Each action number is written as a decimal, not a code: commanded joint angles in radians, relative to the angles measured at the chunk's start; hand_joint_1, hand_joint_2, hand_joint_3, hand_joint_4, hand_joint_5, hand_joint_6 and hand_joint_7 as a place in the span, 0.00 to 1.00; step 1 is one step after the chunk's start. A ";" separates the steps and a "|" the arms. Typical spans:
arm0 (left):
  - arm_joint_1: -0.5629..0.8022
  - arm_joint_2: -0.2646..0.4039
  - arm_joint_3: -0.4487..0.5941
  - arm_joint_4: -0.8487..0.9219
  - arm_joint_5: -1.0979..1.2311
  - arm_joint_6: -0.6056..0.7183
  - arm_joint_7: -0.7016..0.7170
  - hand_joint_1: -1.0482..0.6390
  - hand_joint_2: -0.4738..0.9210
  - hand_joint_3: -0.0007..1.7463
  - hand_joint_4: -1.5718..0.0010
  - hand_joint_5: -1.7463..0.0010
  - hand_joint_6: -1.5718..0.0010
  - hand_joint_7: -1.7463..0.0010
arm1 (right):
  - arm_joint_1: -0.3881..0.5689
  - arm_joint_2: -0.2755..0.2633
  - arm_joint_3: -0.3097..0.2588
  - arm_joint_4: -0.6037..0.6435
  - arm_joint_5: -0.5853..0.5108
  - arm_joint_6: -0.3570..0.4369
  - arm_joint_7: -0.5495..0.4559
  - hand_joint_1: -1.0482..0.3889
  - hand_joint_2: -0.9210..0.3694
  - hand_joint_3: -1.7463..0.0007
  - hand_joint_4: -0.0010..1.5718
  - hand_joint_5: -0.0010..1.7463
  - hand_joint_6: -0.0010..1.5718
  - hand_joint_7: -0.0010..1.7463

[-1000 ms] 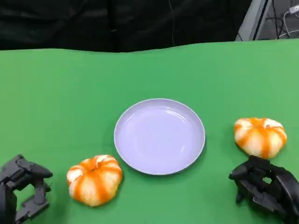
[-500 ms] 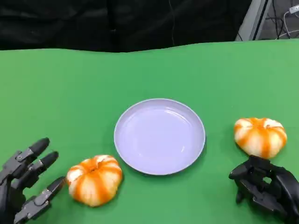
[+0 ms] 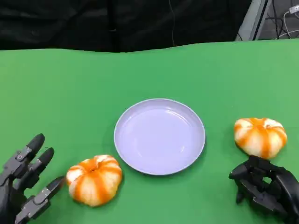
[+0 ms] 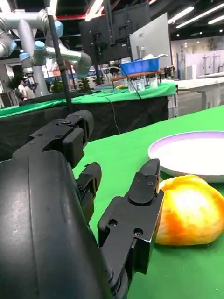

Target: Grasp the bread from the table and place it into the plate.

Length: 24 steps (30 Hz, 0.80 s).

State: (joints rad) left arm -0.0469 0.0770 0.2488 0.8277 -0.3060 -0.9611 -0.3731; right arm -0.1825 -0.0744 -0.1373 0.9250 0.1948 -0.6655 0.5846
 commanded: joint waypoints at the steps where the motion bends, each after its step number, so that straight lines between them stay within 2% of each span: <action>1: 0.002 0.013 0.012 -0.012 -0.018 0.003 -0.028 0.55 1.00 0.06 0.68 0.99 0.70 1.00 | -0.004 -0.011 -0.005 0.012 0.003 0.006 0.002 0.57 0.00 0.73 0.41 1.00 0.47 0.63; 9: 0.003 0.018 0.011 -0.014 -0.005 -0.003 -0.024 0.54 1.00 0.06 0.66 0.99 0.69 1.00 | -0.007 -0.011 -0.005 0.012 0.002 0.006 0.003 0.57 0.00 0.73 0.41 1.00 0.47 0.63; 16: 0.007 0.031 0.011 -0.011 0.071 -0.042 0.023 0.46 1.00 0.06 0.65 0.99 0.68 0.99 | -0.005 -0.010 -0.005 0.012 0.004 0.005 0.006 0.57 0.00 0.73 0.41 1.00 0.48 0.63; 17: 0.009 0.036 0.009 -0.015 0.095 -0.051 0.034 0.40 1.00 0.07 0.65 0.99 0.68 1.00 | -0.004 -0.010 -0.005 0.011 0.005 0.004 0.008 0.58 0.00 0.73 0.41 1.00 0.47 0.63; 19: 0.015 0.045 0.004 -0.027 0.130 -0.063 0.047 0.35 1.00 0.08 0.65 0.99 0.68 1.00 | -0.003 -0.009 -0.004 0.009 0.002 0.003 0.003 0.57 0.00 0.73 0.41 1.00 0.47 0.63; 24: 0.040 0.064 -0.011 -0.093 0.236 -0.059 0.110 0.29 1.00 0.06 0.67 1.00 0.69 1.00 | -0.002 -0.006 -0.004 0.004 0.007 0.004 0.008 0.57 0.00 0.73 0.41 1.00 0.47 0.63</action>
State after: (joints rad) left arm -0.0343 0.1059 0.2438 0.7831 -0.1356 -1.0100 -0.3082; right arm -0.1849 -0.0745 -0.1375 0.9279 0.1948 -0.6654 0.5892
